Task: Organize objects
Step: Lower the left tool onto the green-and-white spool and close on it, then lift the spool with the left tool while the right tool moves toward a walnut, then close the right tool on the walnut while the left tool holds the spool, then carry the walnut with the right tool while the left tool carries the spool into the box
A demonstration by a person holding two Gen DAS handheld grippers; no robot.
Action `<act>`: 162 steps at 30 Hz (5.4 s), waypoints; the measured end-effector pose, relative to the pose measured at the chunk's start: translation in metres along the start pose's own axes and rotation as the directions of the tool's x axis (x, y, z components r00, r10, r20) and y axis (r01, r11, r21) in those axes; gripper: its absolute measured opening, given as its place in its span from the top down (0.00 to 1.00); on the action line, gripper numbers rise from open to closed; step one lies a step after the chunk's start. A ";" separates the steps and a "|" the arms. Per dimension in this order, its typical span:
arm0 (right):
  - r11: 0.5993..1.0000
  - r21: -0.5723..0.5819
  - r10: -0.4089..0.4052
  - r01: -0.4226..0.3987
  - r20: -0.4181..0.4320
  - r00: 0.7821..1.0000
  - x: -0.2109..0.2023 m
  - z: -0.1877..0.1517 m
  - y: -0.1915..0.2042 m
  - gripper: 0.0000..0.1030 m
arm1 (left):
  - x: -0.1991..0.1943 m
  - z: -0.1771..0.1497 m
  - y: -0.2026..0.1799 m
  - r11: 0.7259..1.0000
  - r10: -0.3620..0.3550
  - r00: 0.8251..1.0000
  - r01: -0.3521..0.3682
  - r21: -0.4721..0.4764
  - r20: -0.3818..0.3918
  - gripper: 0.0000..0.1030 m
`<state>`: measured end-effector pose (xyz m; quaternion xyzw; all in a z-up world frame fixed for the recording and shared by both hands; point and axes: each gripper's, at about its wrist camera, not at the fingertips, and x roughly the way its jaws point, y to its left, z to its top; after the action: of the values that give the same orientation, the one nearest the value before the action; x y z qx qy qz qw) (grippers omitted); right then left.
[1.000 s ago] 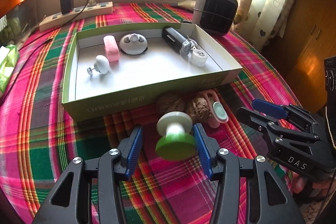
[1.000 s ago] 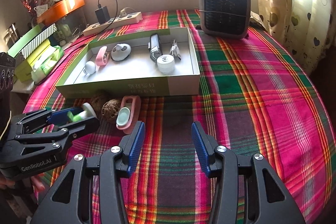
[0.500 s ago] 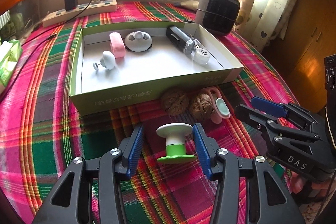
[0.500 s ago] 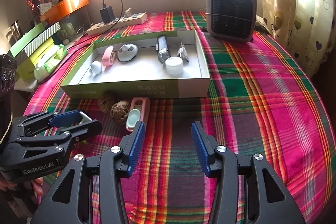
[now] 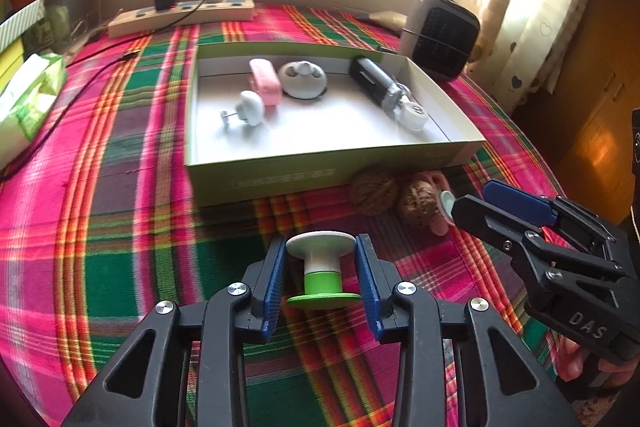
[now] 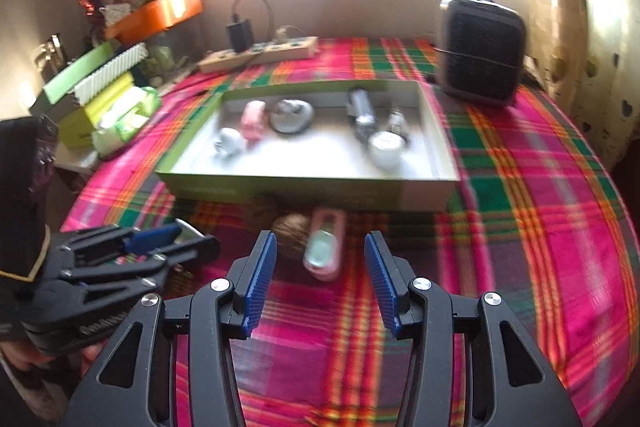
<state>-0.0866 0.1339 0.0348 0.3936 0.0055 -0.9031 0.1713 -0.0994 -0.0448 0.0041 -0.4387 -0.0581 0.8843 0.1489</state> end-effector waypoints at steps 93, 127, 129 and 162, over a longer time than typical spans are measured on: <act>0.980 -0.168 0.098 -0.104 -0.045 0.994 0.032 0.013 0.050 0.69 | -0.030 0.000 0.035 0.996 0.087 0.991 -0.084 -0.034 0.104 0.69; 0.989 -0.141 0.057 -0.052 0.033 0.998 0.026 0.054 0.015 0.69 | -0.034 0.036 0.012 0.998 0.060 0.985 -0.062 0.006 0.162 0.69; 0.989 -0.144 0.040 -0.035 0.032 0.999 0.032 0.059 0.011 0.69 | -0.031 0.040 0.011 0.998 0.059 0.985 -0.061 0.005 0.163 0.69; 0.976 -0.216 -0.031 0.013 -0.076 0.997 0.123 0.114 -0.007 0.69 | 0.030 0.073 0.015 0.994 0.111 0.990 -0.112 0.010 0.082 0.69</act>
<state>-0.2473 0.0861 0.0248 0.4079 0.1146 -0.8828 0.2026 -0.1775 -0.0479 0.0226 -0.4036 -0.0330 0.9089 0.1001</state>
